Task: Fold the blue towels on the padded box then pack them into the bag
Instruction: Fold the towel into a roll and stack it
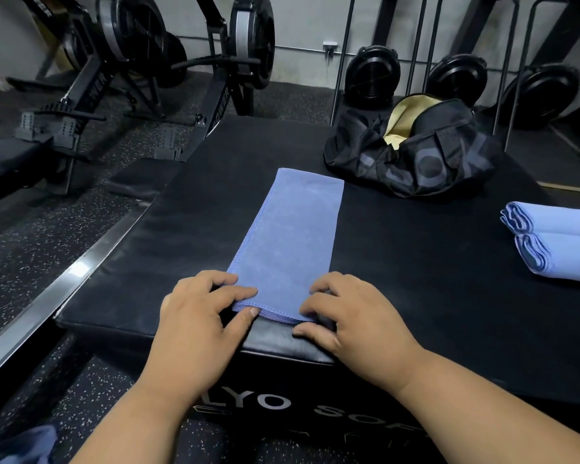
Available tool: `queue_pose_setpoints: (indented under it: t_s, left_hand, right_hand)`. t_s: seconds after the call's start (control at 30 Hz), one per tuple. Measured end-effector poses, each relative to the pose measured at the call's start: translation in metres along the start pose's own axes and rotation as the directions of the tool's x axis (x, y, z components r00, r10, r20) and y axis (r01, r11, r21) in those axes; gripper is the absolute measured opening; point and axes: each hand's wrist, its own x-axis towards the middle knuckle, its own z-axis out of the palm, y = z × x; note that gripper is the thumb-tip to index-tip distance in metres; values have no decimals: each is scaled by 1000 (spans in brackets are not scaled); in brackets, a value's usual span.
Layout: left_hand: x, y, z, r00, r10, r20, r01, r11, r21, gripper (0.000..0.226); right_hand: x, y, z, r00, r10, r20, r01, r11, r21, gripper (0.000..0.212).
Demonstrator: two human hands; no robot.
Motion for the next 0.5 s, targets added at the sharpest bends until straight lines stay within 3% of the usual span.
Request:
queue_pose_setpoints:
  t_s: [0.17, 0.3, 0.4, 0.5]
  left_hand:
    - [-3, 1, -3, 1000, 31, -1, -31, 999, -12, 24]
    - [-6, 0, -5, 996, 90, 26, -89, 996, -10, 46]
    - [-7, 0, -6, 992, 121, 43, -119, 992, -37, 44]
    - [-8, 6, -8, 988, 143, 51, -139, 987, -81, 25]
  right_hand:
    - [0, -1, -1, 997, -28, -77, 23, 997, -68, 21]
    - [0, 0, -5, 994, -50, -101, 54, 998, 41, 19]
    - [-2, -3, -12, 997, 44, -56, -35, 988, 152, 21]
    - [-4, -5, -19, 982, 175, -65, -154, 956, 252, 20]
